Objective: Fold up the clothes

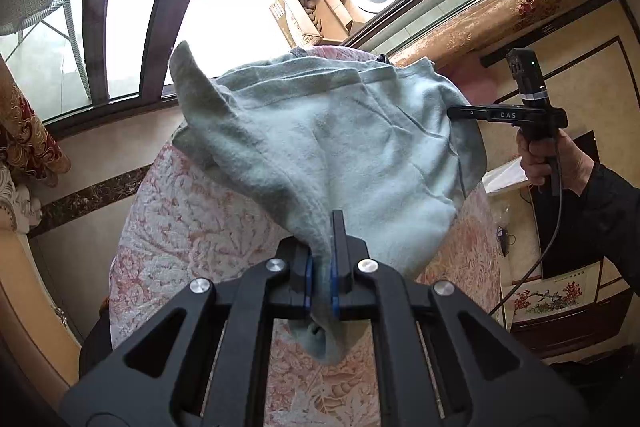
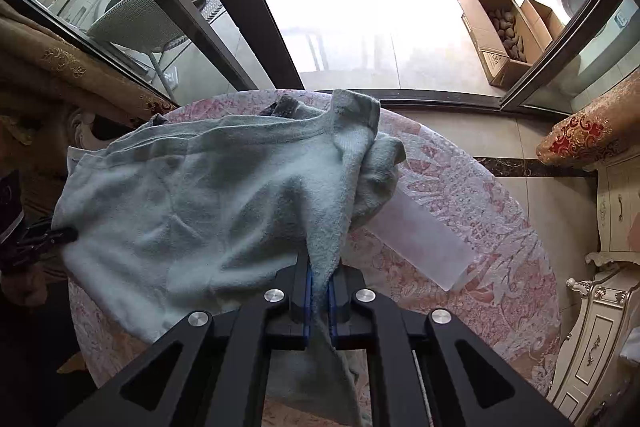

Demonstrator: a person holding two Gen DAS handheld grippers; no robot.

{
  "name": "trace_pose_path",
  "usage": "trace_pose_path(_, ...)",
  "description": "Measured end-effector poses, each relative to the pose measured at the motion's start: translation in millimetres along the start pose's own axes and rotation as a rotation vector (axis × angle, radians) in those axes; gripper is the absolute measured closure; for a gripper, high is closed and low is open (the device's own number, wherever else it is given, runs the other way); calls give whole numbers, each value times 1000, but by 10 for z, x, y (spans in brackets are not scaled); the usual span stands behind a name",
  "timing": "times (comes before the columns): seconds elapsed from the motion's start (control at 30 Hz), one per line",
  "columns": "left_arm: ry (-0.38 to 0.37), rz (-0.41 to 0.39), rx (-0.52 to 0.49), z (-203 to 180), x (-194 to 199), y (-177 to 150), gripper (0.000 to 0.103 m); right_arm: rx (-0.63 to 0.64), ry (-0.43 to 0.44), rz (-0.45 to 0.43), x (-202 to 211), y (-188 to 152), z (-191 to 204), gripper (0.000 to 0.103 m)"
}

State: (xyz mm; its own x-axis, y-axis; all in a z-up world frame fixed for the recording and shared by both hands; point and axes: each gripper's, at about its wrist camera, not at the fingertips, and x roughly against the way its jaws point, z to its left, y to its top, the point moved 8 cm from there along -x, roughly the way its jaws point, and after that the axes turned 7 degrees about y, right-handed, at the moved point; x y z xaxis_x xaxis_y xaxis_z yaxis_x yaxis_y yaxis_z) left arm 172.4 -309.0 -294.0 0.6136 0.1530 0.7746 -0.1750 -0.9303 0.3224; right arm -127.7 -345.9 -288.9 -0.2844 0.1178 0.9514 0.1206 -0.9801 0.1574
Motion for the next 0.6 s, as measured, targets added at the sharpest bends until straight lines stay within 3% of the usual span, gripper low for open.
trace_pose_path(0.2,62,62,-6,50,-30,-71,87,-44,-67,-23,-40,-48,-87,93)
trace_pose_path(0.33,115,61,-51,63,92,-85,66,-89,-76,-61,26,-89,-52,91)
trace_pose_path(0.4,146,60,-66,85,146,-65,55,-127,-72,-99,118,-101,-38,85)
trace_pose_path(0.43,167,55,-75,101,198,-53,53,-141,-72,-119,184,-121,-13,70)
trace_pose_path(0.47,189,49,-87,113,253,-39,52,-155,-73,-139,250,-142,11,45)
trace_pose_path(0.53,237,23,-143,94,393,12,48,-183,-75,-181,388,-183,59,18)
trace_pose_path(0.6,283,12,-202,29,543,62,45,-219,-121,-251,603,-228,69,18)
